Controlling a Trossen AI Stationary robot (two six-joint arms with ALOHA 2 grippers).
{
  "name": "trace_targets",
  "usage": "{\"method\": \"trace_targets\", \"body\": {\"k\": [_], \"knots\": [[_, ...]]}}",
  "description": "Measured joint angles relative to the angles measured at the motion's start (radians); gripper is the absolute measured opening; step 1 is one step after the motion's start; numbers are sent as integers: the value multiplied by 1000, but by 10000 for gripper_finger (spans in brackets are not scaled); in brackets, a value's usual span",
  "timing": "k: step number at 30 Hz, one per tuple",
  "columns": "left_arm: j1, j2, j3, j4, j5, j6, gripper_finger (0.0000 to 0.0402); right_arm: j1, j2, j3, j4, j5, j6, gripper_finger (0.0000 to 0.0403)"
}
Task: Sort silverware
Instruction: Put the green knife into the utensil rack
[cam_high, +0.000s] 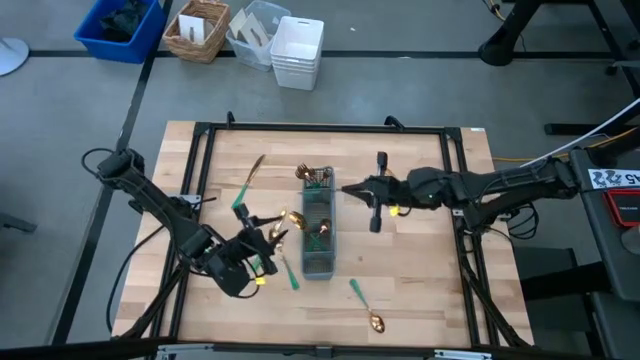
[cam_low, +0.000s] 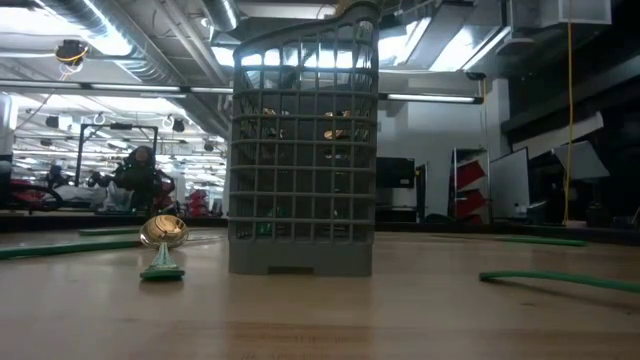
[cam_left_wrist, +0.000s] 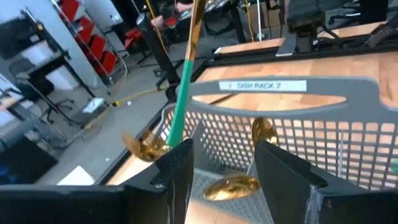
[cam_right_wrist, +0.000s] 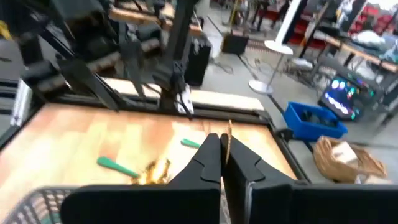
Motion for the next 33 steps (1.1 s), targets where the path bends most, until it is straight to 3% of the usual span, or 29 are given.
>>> {"method": "trace_targets", "body": {"k": [11,23,33], "knots": [[-28,-19,-3,-281,68,-378,162,-44,0,0,-191,-98,96,1],[-6,-19,-25,-296,67,-458,162,-42,18,0,-190,-123,151,9],[13,-18,-25,-295,87,-471,162,-42,145,0,-97,-123,148,16]]}}
